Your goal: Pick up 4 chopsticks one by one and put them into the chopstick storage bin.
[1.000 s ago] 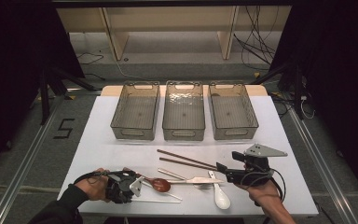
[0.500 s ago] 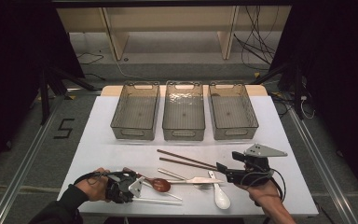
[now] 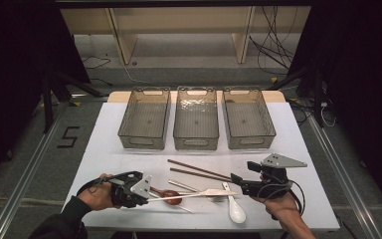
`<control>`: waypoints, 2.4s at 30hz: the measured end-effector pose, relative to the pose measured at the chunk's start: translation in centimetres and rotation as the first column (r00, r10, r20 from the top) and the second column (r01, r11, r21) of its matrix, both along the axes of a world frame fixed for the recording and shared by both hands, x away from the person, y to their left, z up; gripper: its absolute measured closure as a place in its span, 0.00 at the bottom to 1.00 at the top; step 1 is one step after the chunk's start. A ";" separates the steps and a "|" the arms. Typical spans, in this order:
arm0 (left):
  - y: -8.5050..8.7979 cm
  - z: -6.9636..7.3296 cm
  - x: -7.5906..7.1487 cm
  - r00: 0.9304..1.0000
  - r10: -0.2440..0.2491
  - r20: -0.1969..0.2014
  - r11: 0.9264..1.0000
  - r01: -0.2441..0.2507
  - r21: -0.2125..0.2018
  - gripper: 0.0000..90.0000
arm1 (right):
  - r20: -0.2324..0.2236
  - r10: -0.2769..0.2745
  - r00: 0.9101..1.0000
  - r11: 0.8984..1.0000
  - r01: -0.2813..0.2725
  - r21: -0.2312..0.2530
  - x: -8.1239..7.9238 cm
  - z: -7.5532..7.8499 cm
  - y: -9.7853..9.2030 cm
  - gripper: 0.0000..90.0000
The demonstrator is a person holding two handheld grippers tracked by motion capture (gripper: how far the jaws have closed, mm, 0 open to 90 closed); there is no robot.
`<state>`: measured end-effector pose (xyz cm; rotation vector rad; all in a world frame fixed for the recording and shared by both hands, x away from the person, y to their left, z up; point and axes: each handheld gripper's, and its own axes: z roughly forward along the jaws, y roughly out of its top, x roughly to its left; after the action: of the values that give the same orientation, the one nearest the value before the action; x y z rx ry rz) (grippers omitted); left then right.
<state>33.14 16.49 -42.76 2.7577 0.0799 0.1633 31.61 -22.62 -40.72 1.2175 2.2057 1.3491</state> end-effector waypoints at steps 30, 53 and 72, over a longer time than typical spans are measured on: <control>2.9 4.1 6.1 0.876 0.478 -0.065 0.812 -0.469 -0.347 0.93 | -0.004 0.000 1.000 1.000 0.000 0.015 0.0 0.0 -0.1 0.28; 5.3 7.5 15.0 0.715 0.698 -0.035 0.625 -0.632 -0.458 0.93 | -0.002 0.004 1.000 1.000 -0.004 0.022 0.0 0.1 -0.2 0.28; 6.4 5.7 19.7 0.627 0.776 -0.070 0.536 -0.714 -0.451 0.93 | -0.005 0.009 1.000 1.000 -0.009 0.030 0.0 0.1 -0.2 0.28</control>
<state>52.86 22.85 -37.02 2.0564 1.1404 0.4957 31.65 -22.85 -40.65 1.2247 2.2048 1.3884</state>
